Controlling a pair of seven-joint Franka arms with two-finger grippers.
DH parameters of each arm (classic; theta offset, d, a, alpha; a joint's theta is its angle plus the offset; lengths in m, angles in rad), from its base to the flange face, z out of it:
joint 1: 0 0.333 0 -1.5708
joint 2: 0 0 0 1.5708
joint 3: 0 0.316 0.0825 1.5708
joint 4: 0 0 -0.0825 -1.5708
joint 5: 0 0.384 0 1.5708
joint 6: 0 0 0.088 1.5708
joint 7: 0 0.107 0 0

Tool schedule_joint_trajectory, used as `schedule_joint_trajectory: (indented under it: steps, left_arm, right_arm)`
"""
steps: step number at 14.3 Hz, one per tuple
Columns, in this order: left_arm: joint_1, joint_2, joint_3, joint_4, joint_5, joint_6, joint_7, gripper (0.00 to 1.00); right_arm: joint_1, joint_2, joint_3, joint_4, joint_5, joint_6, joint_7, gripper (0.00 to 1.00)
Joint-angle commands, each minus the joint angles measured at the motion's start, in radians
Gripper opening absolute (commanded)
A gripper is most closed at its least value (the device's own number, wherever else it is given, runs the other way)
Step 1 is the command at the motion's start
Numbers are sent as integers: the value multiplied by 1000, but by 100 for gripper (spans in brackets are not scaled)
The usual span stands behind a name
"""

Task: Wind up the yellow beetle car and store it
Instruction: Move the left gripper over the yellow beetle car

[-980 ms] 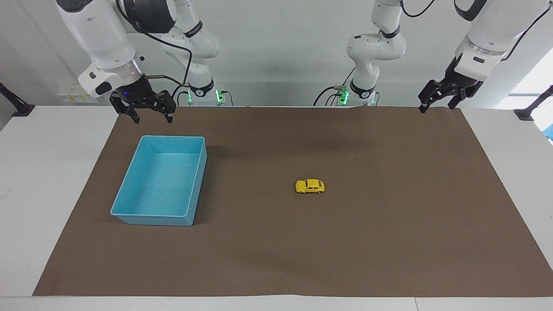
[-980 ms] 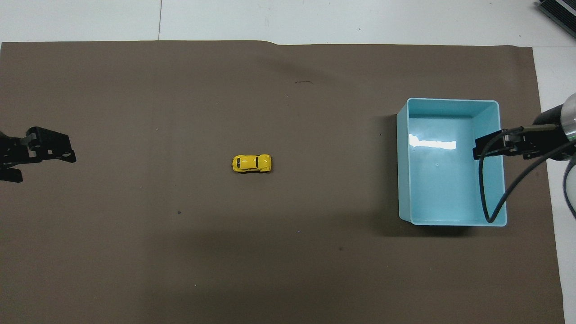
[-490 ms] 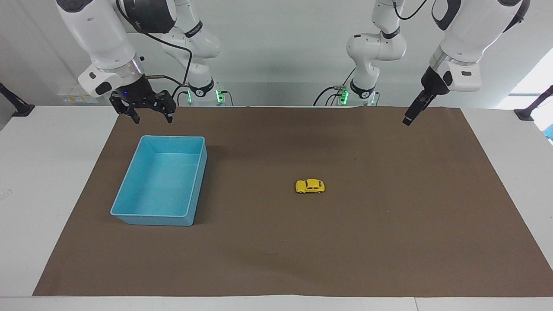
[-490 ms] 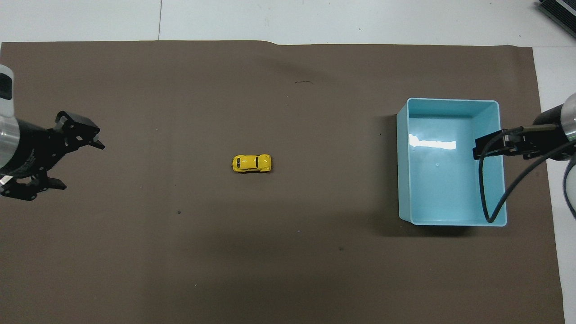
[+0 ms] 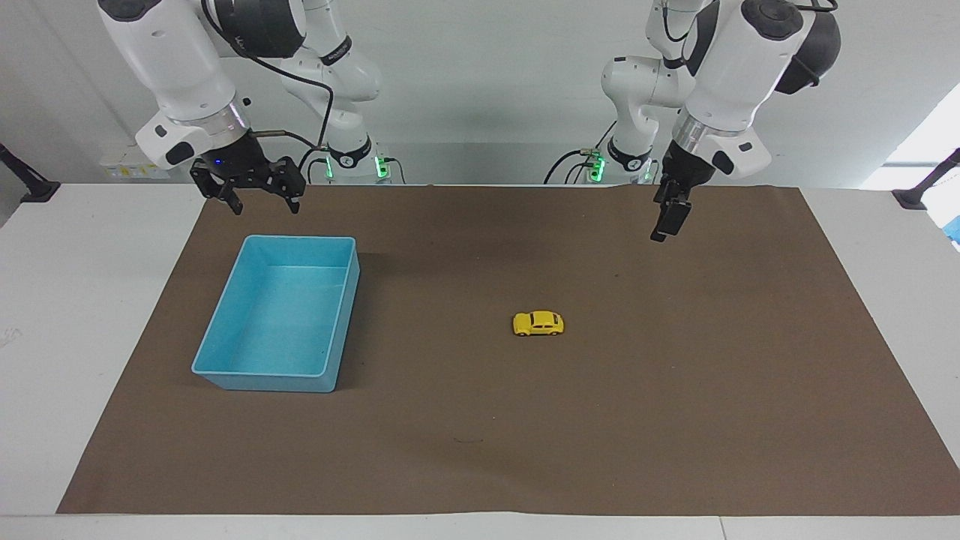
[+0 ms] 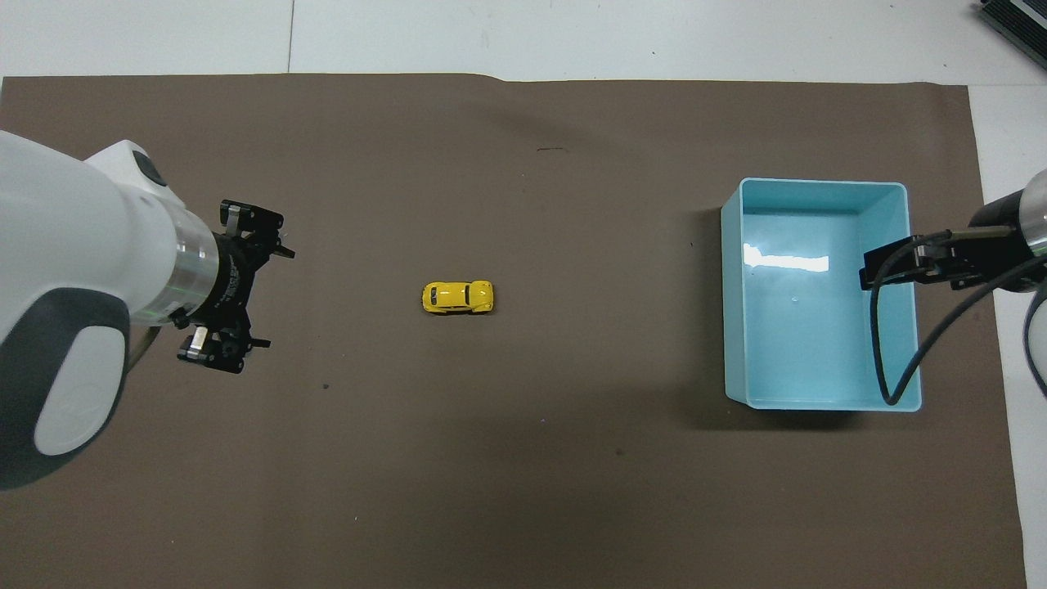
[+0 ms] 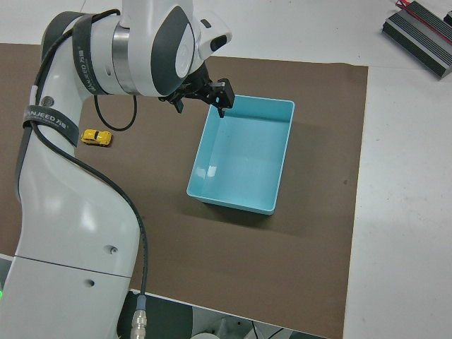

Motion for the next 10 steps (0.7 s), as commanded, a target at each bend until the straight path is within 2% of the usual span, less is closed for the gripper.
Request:
schedule_joint_trajectory:
  steps: [1,5,8,10]
  left_arm:
    - [-60,31,16,-17,-10,70,-187,100]
    - [-124,85,16,-25,-10,113,-404,100]
    - [-168,94,18,-98,-10,147,-511,100]
    - [-210,126,19,-138,-7,223,-595,100]
  right_arm:
    - [-16,3,7,2,6,10,-20,100]
    - [-16,3,7,2,6,10,-20,100]
    - [-16,3,7,2,6,10,-20,100]
    - [-16,3,7,2,6,10,-20,100]
